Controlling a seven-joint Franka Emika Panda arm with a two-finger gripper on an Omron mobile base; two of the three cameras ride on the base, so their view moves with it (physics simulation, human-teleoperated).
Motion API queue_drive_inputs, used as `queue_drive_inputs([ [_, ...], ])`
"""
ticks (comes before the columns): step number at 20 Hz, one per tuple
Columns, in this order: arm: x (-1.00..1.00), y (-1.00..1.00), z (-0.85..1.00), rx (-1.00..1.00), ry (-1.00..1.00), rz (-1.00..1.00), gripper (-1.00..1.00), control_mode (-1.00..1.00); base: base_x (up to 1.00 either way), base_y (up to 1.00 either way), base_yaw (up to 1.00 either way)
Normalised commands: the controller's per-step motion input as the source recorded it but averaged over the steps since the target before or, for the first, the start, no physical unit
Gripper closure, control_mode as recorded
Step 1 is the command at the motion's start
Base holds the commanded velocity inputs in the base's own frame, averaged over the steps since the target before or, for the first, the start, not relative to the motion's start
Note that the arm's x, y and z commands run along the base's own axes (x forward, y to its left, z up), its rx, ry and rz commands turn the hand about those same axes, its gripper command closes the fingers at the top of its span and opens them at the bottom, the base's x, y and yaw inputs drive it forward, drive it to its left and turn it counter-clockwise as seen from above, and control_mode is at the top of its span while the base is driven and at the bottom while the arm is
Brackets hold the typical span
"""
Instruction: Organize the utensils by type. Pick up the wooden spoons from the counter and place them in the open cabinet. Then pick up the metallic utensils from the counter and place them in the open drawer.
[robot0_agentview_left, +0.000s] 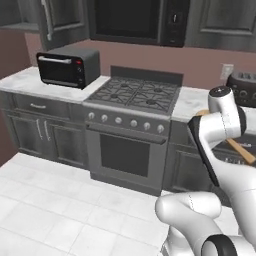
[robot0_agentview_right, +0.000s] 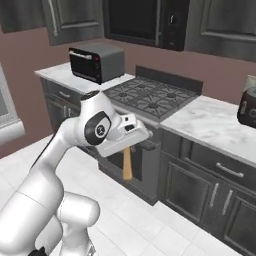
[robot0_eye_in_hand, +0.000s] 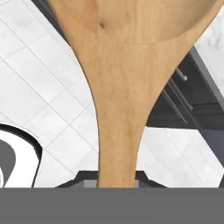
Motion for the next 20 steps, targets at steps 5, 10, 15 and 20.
queue_drive_inputs([
  [5, 0.0, 0.0, 0.0, 0.0, 0.0, 0.0, 1.0, 1.0, 0.9, 0.83, -0.1],
  [10, 0.0, 0.0, 0.0, 0.0, 0.0, 0.0, 1.0, 1.0, 0.81, 1.0, 0.0],
  [15, 0.0, 0.0, 0.0, 0.0, 0.0, 0.0, 1.0, 1.0, 0.72, 1.0, 0.0],
  [20, 0.0, 0.0, 0.0, 0.0, 0.0, 0.0, 1.0, 1.0, 0.62, 1.0, -0.02],
])
